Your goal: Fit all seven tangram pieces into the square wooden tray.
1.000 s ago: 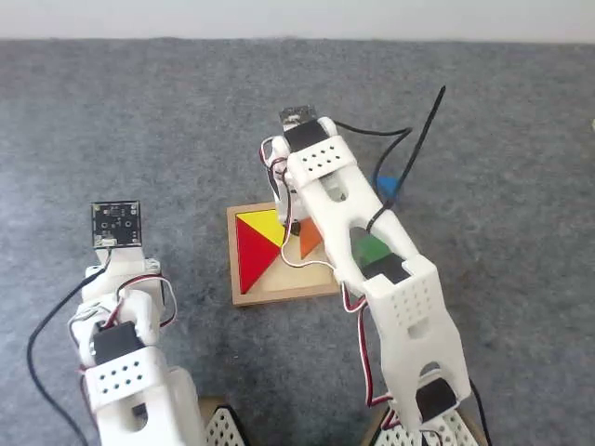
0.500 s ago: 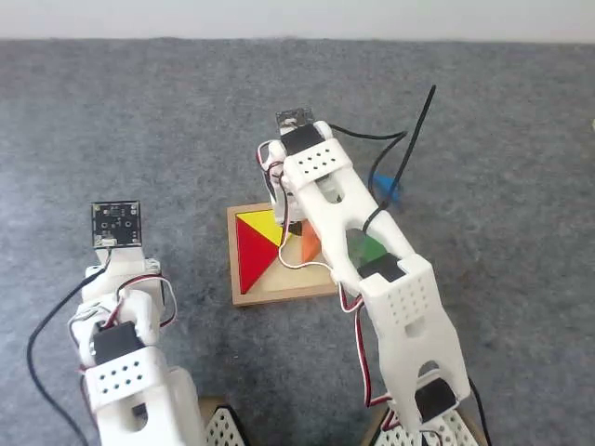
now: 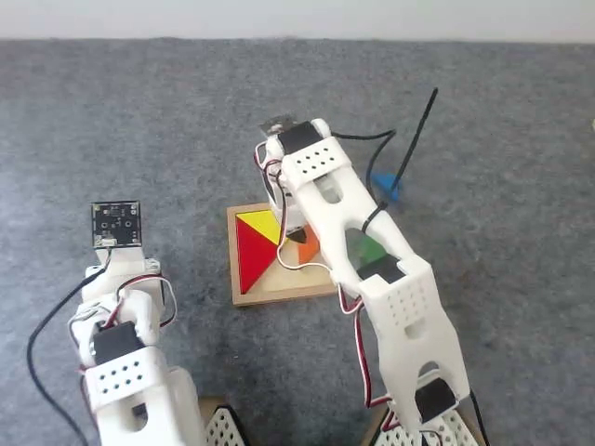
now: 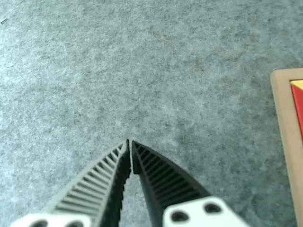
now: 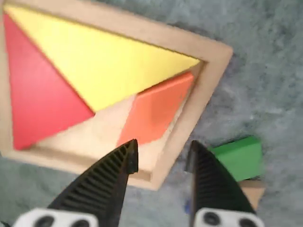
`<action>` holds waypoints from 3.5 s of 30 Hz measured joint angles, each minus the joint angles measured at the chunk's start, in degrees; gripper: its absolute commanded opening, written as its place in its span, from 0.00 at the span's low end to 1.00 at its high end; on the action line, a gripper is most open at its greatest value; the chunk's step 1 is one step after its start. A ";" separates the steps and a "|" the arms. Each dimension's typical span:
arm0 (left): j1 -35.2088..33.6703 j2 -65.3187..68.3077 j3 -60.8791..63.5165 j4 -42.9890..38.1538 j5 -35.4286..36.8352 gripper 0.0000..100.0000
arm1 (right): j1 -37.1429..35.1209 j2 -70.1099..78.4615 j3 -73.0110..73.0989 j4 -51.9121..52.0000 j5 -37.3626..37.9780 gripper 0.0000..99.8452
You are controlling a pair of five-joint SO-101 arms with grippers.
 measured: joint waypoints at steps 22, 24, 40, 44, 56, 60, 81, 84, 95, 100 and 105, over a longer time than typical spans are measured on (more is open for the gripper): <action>0.00 0.00 0.00 0.00 0.00 0.01 | -2.37 -8.79 26.11 -22.59 6.33 0.01; 0.00 0.00 0.00 0.00 0.00 0.01 | -0.79 -8.79 26.11 -24.09 6.33 0.01; 0.00 0.00 0.00 0.00 0.00 0.01 | -1.58 -16.88 26.20 -23.38 6.15 0.01; 0.00 0.00 0.00 0.00 0.00 0.01 | -1.67 -25.32 26.37 -22.42 6.33 0.01; 0.00 0.00 0.00 0.00 0.00 0.01 | 3.78 -20.31 38.59 -34.55 9.05 0.01; 0.00 0.00 0.00 0.00 0.00 0.01 | 3.69 -17.67 38.42 -38.24 12.66 0.01; 0.00 0.00 0.00 0.00 0.00 0.01 | 6.07 -23.91 40.18 -34.81 13.80 0.01; 0.00 0.00 0.00 0.00 0.00 0.01 | 5.89 -21.36 40.09 -36.31 13.80 0.01; 0.00 0.00 0.00 0.00 0.00 0.01 | 5.45 -15.56 34.37 -32.62 13.89 0.01; 0.00 0.00 0.00 0.00 0.00 0.01 | 8.18 -17.49 33.58 -29.80 13.89 0.01; 0.00 0.00 0.00 0.00 0.00 0.01 | 7.47 -22.77 35.43 -29.45 13.89 0.01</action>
